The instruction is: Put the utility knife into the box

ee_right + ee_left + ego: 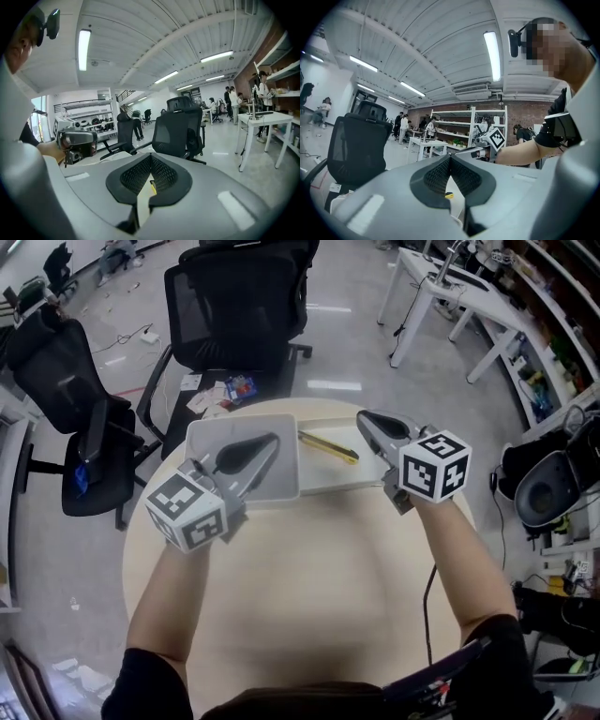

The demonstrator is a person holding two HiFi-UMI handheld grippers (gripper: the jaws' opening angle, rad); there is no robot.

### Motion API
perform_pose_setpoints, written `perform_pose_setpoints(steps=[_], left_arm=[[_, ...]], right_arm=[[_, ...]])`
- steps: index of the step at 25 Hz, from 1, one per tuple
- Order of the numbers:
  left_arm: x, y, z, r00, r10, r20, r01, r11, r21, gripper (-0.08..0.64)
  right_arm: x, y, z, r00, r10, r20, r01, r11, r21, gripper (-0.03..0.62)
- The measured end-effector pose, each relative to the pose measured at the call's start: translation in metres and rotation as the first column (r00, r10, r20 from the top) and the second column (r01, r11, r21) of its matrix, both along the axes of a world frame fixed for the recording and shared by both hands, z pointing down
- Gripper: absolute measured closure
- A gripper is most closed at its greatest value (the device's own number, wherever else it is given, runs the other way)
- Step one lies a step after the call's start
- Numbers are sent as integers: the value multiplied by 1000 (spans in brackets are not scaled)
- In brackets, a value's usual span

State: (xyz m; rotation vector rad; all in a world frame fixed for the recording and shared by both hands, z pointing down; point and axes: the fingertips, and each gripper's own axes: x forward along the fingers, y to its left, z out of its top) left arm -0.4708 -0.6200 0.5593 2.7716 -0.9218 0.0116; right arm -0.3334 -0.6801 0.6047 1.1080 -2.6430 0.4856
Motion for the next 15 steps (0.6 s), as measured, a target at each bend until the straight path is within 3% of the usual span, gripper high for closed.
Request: perform_pose_setpoints(steps=[15], left_arm=[[-23,126,-115,999,-51,-20,52,997,61,560]], right_arm=[[-10,138,-134,1000,9,3,-9,997,76,578]])
